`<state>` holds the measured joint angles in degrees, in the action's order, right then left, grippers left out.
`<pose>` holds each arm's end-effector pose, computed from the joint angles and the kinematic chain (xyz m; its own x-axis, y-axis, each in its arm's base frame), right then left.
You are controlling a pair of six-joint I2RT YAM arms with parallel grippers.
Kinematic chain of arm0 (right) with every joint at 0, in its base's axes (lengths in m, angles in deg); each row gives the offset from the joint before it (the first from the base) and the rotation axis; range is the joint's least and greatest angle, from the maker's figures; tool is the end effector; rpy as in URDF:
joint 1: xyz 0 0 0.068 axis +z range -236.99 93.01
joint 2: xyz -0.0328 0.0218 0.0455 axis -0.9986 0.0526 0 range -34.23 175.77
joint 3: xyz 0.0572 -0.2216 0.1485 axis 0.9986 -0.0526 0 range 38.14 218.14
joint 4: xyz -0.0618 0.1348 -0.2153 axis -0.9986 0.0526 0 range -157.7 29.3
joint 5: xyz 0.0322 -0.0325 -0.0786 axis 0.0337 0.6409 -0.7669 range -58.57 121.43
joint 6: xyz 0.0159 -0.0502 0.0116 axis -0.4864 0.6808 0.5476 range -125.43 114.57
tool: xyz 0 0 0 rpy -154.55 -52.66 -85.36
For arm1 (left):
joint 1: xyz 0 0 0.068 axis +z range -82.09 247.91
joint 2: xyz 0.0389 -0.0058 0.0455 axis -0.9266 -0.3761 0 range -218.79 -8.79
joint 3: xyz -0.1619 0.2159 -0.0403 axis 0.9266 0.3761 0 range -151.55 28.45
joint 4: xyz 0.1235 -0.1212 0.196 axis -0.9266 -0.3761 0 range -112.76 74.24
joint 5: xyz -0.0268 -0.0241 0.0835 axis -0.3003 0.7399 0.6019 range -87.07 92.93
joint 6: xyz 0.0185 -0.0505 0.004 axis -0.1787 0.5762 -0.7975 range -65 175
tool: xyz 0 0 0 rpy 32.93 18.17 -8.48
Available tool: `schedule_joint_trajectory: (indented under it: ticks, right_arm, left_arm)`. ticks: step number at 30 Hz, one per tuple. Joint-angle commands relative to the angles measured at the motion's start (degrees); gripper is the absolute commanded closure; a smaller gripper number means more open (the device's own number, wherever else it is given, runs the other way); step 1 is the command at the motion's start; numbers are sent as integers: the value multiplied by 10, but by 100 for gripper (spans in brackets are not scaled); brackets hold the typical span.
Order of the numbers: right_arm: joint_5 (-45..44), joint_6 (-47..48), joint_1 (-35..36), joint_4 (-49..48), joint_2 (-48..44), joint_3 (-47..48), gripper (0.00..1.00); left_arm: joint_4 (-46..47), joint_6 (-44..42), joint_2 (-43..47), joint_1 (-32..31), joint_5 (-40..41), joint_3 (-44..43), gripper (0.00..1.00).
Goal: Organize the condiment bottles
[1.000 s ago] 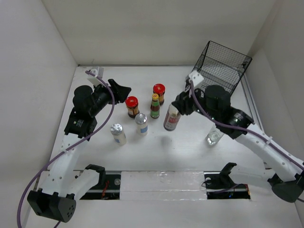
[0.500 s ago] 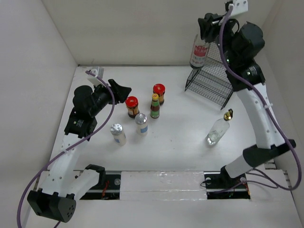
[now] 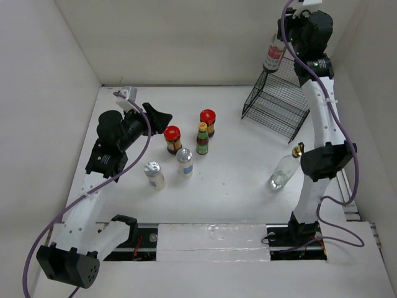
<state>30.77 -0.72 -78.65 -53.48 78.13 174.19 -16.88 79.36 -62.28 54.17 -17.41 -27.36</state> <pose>0.4243 0.0618 0.5290 0.1732 -0.0576 -0.9832 -0.1198 0.9896 -0.0791 0.2037 -0.0626 0.3978 -0.2127 -0.3462 -0.9137 0.5188 0.7525 -0.4058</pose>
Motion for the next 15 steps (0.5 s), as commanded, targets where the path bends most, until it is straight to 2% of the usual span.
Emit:
schedule_joint_trajectory:
  ticks: [1,5,15]
  right_arm:
    - [10,2,-27,-122,-20,55,91]
    - [10,2,-46,-129,22,94,90]
    - [10,-3,-89,-154,59,89,89]
  left_arm:
    - [29,2,-7,3,-4,0,45]
    - [29,2,-19,3,-4,0,45]
    - [29,2,-30,3,-9,-5,45]
